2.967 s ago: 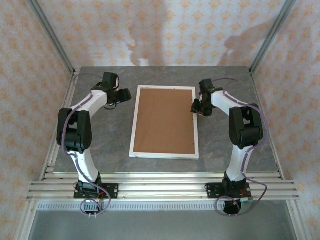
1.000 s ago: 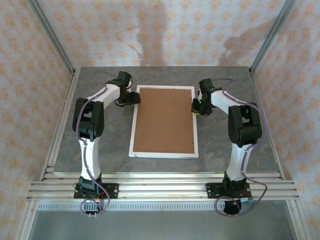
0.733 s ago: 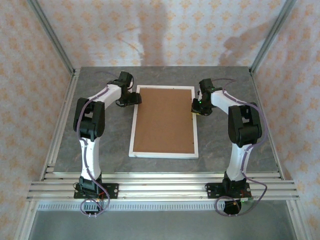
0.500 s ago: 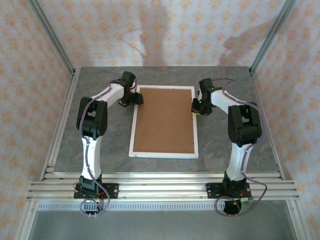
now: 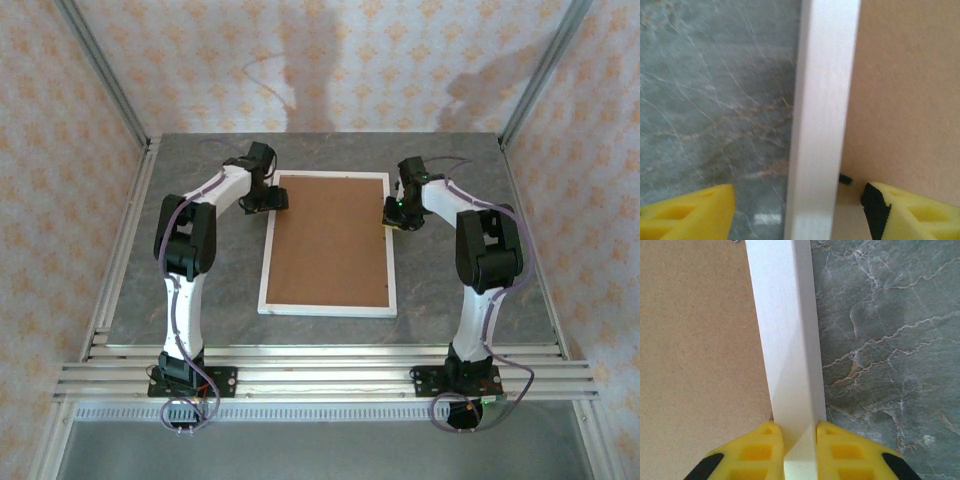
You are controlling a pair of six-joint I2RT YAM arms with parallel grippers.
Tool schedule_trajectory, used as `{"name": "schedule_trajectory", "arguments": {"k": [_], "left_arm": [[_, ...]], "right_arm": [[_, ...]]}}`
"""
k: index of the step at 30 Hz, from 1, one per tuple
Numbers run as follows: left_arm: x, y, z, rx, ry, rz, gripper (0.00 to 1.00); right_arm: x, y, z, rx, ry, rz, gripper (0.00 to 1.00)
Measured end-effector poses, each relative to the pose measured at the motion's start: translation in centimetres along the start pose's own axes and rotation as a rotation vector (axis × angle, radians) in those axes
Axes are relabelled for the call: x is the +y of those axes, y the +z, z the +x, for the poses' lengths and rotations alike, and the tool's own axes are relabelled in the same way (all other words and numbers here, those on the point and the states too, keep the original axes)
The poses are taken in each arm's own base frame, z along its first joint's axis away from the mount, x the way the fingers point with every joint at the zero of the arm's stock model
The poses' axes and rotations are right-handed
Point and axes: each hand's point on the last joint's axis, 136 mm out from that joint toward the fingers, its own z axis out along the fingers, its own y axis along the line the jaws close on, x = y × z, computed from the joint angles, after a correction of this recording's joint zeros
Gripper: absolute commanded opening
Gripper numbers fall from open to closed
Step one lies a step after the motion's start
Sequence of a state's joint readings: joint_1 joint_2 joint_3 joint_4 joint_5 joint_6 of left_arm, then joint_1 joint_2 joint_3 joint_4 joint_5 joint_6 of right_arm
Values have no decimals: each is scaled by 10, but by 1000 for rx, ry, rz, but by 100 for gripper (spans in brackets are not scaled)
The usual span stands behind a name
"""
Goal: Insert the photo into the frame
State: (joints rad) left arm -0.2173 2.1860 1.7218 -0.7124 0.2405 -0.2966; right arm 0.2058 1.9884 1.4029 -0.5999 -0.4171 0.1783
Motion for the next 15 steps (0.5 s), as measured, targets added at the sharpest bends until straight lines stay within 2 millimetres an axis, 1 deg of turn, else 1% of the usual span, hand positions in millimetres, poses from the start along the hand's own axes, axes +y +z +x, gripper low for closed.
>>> {"name": "schedule_trajectory", "arguments": {"k": [3,6,8,11,13,15], "left_arm": [[-11,-9,10,20,25,2,72],[-16,-26,9,-3,33,13,72],[-11,-41,8,-30,23,19,72],[3,-64,9,-72,-6,20,73],[13,-74,13,-94,-33,21,73],[24,-78,19,-106,-57,20,73]], "right_arm": [[0,0,0,-1,0,1,16],[0,0,0,-1,0,1,16],[0,0,0,0,0,2,16],[0,0,0,0,0,2,16],[0,0,0,0,0,2,16],[0,0,0,-1,0,2,16]]}}
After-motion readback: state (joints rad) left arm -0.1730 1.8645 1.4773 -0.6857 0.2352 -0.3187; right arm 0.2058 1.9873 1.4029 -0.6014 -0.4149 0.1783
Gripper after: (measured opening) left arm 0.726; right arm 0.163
